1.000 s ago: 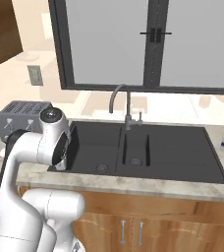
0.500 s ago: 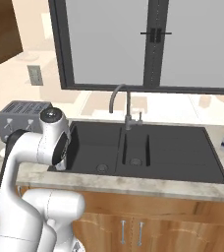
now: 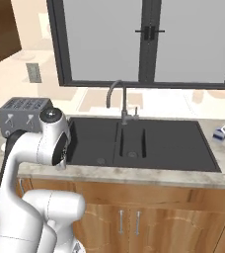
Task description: Gather the eggs and milk located in the vicinity of the sink area and place them right next to the bowl.
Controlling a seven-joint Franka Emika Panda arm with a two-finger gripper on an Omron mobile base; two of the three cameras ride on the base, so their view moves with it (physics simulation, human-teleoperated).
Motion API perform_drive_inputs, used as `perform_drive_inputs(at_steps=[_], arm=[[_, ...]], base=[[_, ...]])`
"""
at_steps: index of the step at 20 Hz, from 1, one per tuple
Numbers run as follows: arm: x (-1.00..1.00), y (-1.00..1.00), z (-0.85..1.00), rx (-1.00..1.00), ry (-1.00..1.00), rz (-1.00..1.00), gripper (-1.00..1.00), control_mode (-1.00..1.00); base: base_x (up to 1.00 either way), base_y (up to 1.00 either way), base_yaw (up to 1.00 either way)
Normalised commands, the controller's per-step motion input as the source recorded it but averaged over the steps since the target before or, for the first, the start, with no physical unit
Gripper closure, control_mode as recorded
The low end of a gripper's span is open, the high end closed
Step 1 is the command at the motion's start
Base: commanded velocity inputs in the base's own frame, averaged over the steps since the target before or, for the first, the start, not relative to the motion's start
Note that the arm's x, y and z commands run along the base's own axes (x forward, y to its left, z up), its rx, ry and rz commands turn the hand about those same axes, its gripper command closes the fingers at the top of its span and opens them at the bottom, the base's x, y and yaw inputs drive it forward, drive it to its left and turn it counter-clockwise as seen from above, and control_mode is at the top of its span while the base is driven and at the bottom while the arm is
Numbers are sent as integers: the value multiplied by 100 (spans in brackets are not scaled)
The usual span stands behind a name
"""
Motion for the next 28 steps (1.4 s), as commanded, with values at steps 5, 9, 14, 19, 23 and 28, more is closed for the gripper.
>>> perform_drive_inputs(at_steps=[5,9,14,19,23,28], arm=[[0,0,0,0,0,0,-100,100],[0,0,0,0,0,0,-100,100],[0,0,0,0,0,0,-100,100],[0,0,0,0,0,0,-100,100],[0,0,0,0,0,0,-100,100],[0,0,0,0,0,0,-100,100]], base=[[-20,-12,-7],[0,12,-3],[0,28,-5],[0,46,-9],[0,50,-8],[0,33,-7]])
